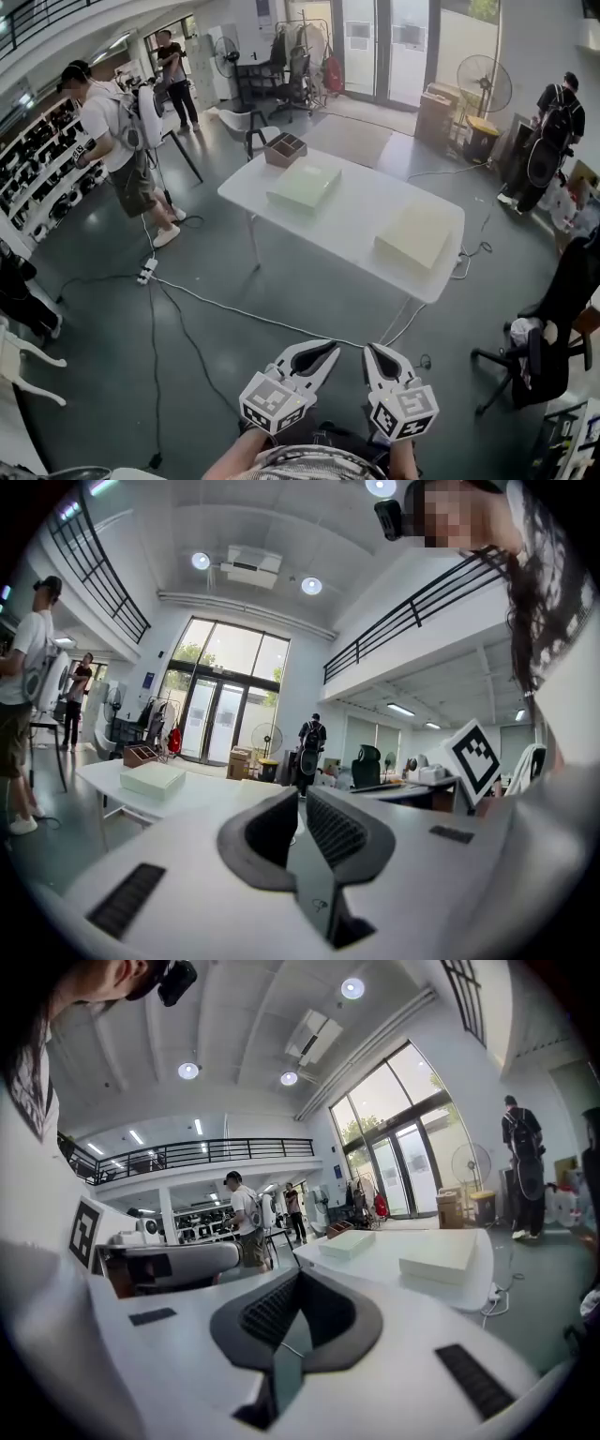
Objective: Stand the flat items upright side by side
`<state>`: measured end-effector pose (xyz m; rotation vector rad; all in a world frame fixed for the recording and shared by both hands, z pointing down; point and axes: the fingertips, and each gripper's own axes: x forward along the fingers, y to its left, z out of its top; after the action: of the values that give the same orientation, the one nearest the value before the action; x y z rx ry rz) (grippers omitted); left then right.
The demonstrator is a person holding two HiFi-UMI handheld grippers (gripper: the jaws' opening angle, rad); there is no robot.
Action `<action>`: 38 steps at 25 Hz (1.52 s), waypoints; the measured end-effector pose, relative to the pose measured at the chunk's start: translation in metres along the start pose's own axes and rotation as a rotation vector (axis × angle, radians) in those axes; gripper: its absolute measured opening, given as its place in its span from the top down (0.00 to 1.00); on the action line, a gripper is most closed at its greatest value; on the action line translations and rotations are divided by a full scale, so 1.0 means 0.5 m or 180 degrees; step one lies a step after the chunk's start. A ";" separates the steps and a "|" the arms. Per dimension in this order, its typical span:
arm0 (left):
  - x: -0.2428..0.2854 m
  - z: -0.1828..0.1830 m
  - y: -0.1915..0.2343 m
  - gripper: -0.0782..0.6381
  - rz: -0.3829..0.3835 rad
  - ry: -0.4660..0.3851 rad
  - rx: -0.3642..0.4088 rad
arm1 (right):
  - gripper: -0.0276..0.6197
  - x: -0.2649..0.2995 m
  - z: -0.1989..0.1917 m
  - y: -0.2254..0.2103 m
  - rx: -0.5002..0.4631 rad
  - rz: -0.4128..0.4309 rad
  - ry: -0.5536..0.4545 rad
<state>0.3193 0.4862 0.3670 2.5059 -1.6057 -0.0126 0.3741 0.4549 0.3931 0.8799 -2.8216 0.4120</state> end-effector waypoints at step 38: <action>0.015 0.050 0.788 0.84 0.0427 0.0124 -0.0131 | 0.96 0.761 0.110 0.093 0.0088 0.0378 0.0272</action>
<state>-0.0354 0.3153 0.3994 2.3484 -1.7359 0.0194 0.0335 0.2725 0.4182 0.6846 -2.8042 0.4933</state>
